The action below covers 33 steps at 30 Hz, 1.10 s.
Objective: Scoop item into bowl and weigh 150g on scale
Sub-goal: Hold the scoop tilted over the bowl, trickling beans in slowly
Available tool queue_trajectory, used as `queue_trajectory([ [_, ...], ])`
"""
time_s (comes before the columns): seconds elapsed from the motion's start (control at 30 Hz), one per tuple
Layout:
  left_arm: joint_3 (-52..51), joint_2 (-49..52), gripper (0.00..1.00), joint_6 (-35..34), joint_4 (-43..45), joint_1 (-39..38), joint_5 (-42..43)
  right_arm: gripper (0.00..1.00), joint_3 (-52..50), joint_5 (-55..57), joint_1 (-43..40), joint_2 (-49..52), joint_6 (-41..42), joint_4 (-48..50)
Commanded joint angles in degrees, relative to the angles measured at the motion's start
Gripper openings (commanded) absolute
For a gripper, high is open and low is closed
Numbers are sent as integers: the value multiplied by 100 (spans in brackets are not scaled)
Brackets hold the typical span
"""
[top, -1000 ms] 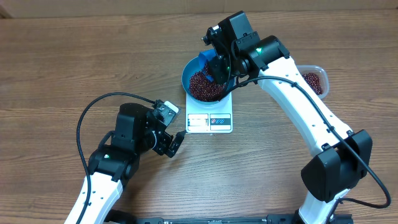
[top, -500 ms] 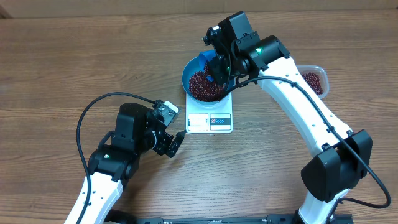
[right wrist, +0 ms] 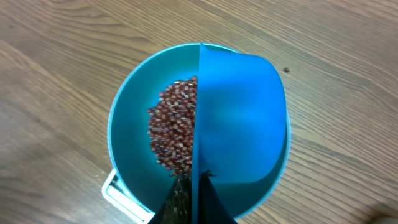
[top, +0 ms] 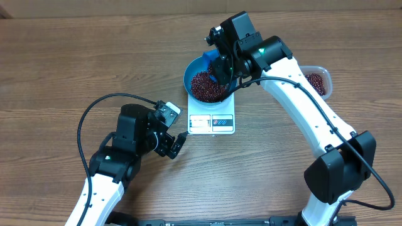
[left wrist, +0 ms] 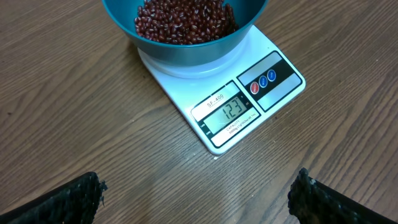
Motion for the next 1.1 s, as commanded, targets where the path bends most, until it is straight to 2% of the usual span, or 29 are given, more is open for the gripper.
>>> queue_trajectory([
  [0.0, -28, -55, 100, 0, 4, 17, 9, 4, 219, 293, 4, -262, -17, 11],
  [1.07, -28, -55, 100, 0, 4, 17, 9, 4, 219, 295, 4, -262, -195, 13],
])
